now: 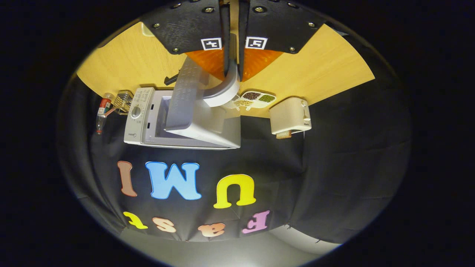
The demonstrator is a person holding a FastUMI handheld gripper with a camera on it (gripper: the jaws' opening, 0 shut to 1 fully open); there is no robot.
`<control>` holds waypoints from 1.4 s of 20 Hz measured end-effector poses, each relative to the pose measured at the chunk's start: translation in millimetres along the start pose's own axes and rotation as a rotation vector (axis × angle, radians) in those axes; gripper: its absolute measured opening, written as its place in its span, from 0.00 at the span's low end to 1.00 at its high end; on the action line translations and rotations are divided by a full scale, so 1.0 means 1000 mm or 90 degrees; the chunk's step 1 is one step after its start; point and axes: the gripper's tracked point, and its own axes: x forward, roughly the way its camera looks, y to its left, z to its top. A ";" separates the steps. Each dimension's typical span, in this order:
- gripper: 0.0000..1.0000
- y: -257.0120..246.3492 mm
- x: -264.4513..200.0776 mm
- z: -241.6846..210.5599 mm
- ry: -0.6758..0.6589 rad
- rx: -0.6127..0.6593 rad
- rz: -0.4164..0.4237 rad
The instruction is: Open the microwave, put the food inside, and close the microwave door.
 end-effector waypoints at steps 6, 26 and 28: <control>0.09 0.062 0.005 0.003 -0.043 0.005 -0.114; 0.59 0.118 -0.058 0.050 -0.105 0.028 0.097; 0.81 0.101 -0.076 0.047 -0.109 -0.007 0.134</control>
